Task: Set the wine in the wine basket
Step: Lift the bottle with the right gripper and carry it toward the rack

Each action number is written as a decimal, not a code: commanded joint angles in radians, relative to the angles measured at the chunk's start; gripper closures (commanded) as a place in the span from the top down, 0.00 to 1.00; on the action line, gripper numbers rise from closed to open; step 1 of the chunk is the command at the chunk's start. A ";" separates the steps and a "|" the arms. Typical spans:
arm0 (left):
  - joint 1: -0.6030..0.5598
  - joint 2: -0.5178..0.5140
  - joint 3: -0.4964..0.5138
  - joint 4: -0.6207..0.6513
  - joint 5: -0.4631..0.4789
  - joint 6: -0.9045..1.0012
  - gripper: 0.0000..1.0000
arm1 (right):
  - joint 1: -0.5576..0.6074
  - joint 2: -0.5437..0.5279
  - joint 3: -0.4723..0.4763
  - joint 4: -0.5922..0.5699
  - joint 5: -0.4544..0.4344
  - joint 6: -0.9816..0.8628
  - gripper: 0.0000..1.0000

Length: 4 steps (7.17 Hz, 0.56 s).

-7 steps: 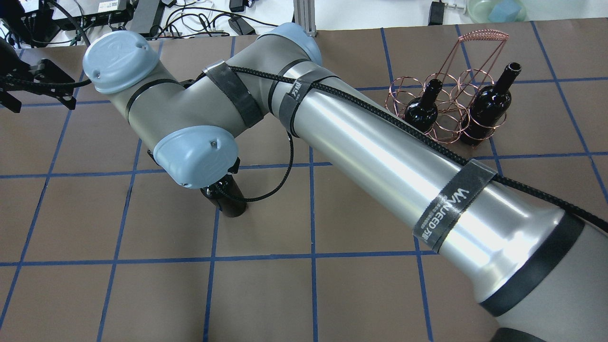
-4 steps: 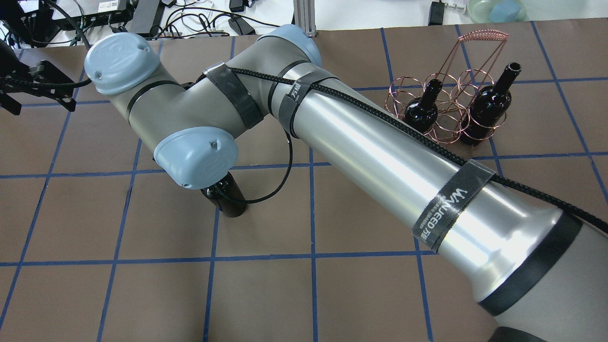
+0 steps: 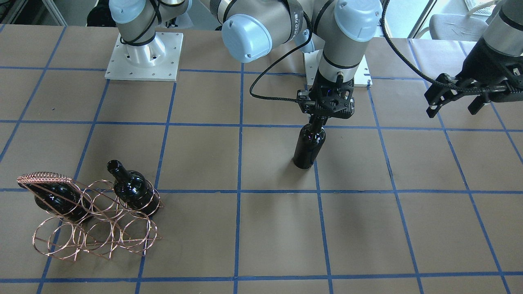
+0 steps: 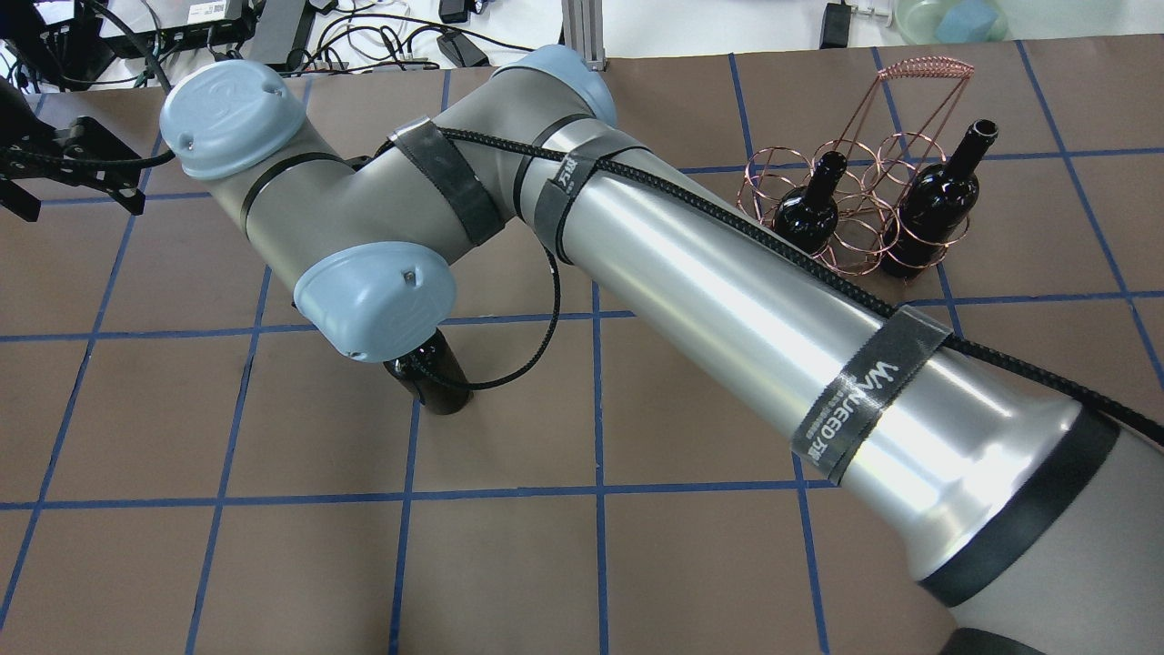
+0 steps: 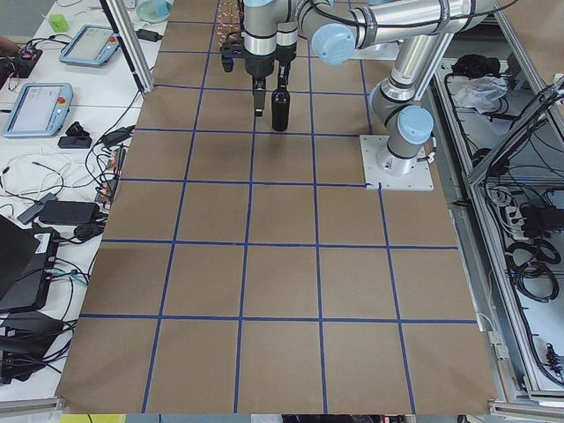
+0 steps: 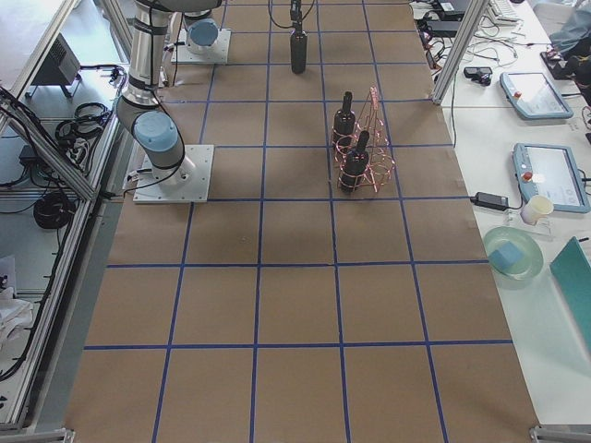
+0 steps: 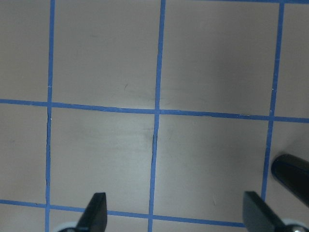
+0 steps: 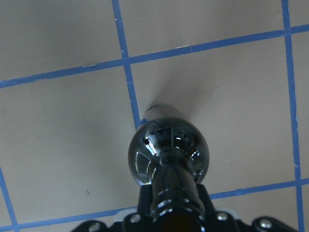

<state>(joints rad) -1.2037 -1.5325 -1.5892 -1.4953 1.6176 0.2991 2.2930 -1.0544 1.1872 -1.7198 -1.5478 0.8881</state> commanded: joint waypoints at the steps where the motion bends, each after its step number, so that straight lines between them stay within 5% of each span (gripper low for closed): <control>1: 0.000 0.000 0.000 -0.002 -0.002 0.000 1.00 | -0.035 -0.089 0.079 -0.004 -0.003 -0.003 0.30; 4: -0.004 0.000 0.000 -0.003 -0.002 -0.002 1.00 | -0.243 -0.413 0.420 0.014 -0.011 -0.299 0.27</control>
<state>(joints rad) -1.2052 -1.5324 -1.5892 -1.4978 1.6154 0.2985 2.1470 -1.3386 1.4886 -1.7220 -1.5536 0.7294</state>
